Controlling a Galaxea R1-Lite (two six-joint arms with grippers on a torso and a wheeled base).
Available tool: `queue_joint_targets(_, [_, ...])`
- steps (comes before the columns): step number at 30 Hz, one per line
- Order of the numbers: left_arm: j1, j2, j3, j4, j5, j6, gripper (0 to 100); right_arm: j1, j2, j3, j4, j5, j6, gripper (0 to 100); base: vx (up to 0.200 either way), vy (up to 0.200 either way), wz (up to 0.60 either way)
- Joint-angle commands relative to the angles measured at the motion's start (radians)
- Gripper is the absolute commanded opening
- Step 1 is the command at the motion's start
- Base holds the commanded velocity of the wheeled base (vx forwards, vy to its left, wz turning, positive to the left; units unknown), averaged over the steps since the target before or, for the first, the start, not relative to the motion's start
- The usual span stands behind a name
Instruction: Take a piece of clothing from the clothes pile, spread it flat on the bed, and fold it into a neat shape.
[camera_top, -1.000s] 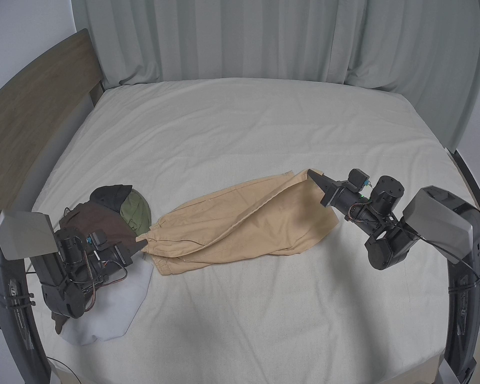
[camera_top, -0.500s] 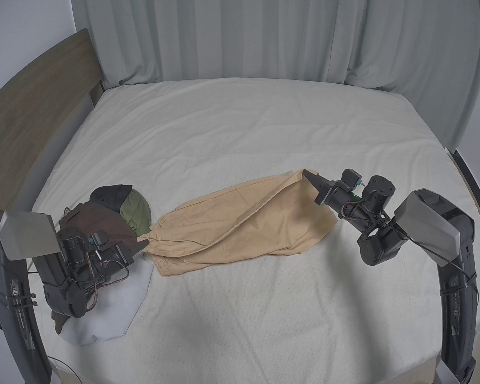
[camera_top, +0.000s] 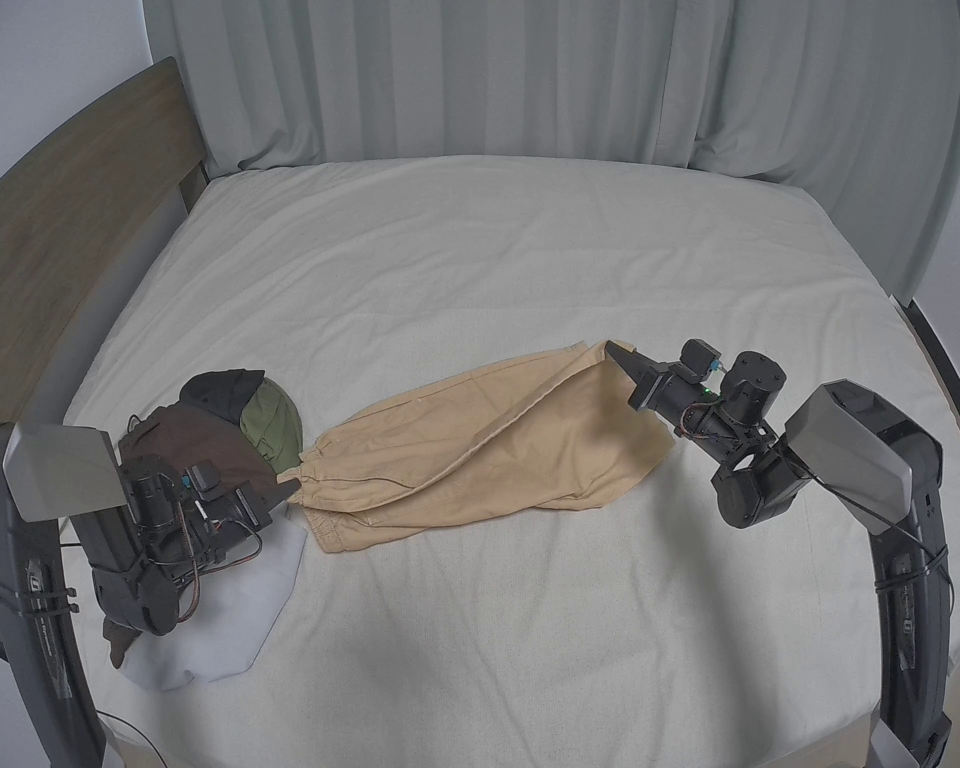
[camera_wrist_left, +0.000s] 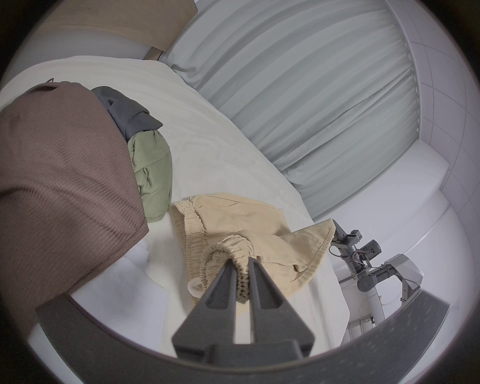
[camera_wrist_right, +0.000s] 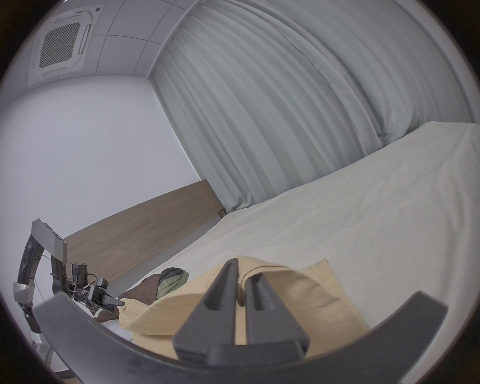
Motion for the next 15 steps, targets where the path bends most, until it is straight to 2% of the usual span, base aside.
queue_joint_targets(1, [-0.013,0.026,-0.013,-0.002,0.012,0.001,0,0.0,0.022,-0.029,0.002,0.0,0.0,0,0.0,0.0,0.0])
queue_joint_targets(15, [-0.024,0.054,-0.047,-0.002,0.034,-0.015,0,-0.002,0.044,-0.068,0.022,-0.001,-0.004,0,0.0,0.0,0.0])
